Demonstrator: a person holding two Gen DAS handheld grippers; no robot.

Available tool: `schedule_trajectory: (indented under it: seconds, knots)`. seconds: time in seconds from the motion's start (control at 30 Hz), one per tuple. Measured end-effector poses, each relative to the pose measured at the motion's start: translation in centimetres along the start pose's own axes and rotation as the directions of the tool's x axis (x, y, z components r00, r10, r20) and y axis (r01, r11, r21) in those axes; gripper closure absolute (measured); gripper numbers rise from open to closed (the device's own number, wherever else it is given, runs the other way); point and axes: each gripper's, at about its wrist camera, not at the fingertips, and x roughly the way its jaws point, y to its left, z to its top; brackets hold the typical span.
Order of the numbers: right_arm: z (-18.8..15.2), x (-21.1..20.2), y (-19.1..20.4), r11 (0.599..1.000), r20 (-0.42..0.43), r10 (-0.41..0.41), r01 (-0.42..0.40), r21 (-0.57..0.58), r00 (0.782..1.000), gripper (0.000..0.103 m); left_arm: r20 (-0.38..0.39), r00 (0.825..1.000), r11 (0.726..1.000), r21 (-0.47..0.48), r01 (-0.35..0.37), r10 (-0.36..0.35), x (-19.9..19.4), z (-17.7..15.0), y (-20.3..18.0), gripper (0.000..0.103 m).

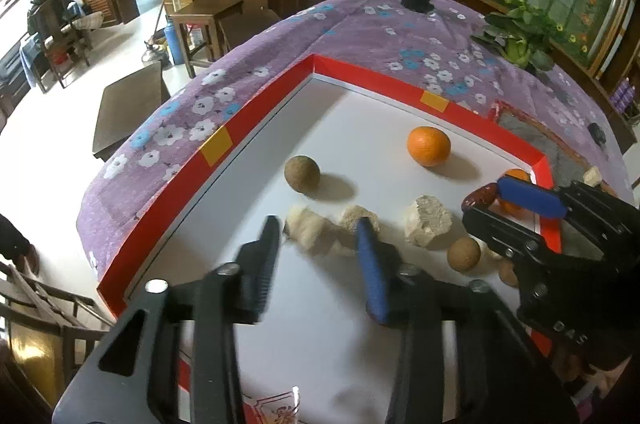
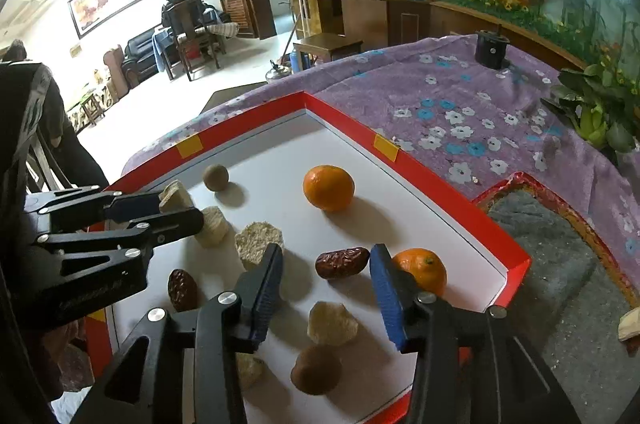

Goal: Organize fruits
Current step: 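Carry the cube and the date into the tray and open both grippers, then grasp a pale round cake with the left gripper while the right gripper grasps a date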

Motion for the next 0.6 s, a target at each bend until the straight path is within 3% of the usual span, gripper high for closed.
schedule_trajectory:
  seconds: [0.03,0.33,0.6]
  knots:
    - [-0.1,-0.1,0.0,1.0,-0.001,0.001,-0.001,-0.001,1.0,0.059,-0.003,1.0,1.0,-0.005,0.003,-0.003,0.1,0.0,0.1,0.051]
    - [-1.0,-3.0,0.2,1.0,0.05,-0.009,0.009,-0.001,0.999,0.059,0.039,0.999,1.0,-0.004,-0.027,0.027,-1.3,-0.1,-0.5,0.051]
    - [-2.1,-6.8,-0.5,0.999,0.115,-0.034,0.032,0.02,0.993,0.058,0.069,0.998,1.0,0.018,0.003,-0.004,-2.8,0.0,-2.4,0.049]
